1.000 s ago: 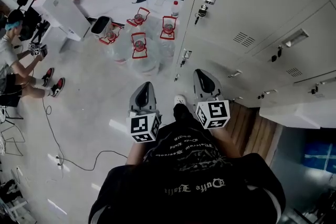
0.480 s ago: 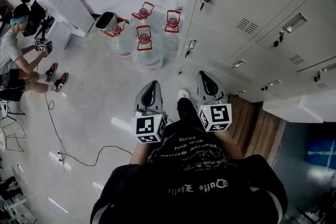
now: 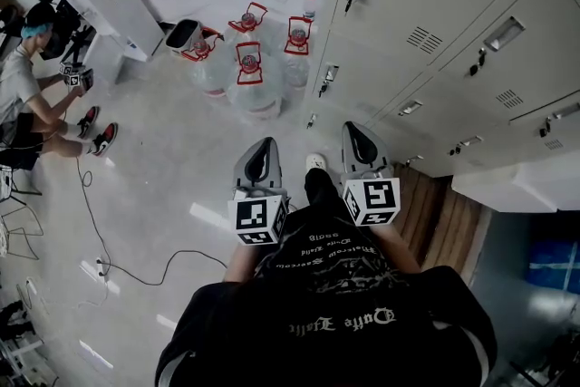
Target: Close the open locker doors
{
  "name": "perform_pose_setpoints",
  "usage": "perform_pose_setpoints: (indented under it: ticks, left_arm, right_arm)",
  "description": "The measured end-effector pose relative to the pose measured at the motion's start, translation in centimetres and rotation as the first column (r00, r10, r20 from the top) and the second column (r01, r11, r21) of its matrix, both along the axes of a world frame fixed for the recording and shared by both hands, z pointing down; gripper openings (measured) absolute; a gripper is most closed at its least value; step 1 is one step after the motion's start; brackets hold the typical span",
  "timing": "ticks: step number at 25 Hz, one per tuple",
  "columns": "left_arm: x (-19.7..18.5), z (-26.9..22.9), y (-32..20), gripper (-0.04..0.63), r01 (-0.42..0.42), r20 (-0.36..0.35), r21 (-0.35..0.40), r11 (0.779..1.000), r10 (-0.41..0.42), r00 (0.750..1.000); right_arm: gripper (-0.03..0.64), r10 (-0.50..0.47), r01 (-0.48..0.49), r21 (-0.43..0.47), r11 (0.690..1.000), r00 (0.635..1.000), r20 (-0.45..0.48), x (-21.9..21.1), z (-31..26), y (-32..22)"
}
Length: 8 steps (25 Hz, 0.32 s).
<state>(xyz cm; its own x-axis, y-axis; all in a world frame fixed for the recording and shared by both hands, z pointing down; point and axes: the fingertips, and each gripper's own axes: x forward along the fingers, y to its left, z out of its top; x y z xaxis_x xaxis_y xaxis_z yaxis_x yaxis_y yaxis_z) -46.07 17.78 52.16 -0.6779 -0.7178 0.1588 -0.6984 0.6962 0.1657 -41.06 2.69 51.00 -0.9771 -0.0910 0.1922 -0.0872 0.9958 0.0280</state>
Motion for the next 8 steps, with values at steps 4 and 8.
perform_pose_setpoints:
  ticks: [4, 8]
  left_arm:
    - [0.03, 0.04, -0.13, 0.008, 0.001, 0.0, -0.004, 1.0, -0.001, 1.0]
    - [-0.1, -0.15, -0.35, 0.008, 0.001, 0.006, -0.006, 1.0, -0.001, 1.0]
  right_arm:
    - [0.005, -0.021, 0.021, -0.013, 1.0, 1.0, 0.007, -0.15, 0.09, 0.36]
    - [0.004, -0.029, 0.029, -0.015, 0.999, 1.0, 0.006, -0.48, 0.19, 0.46]
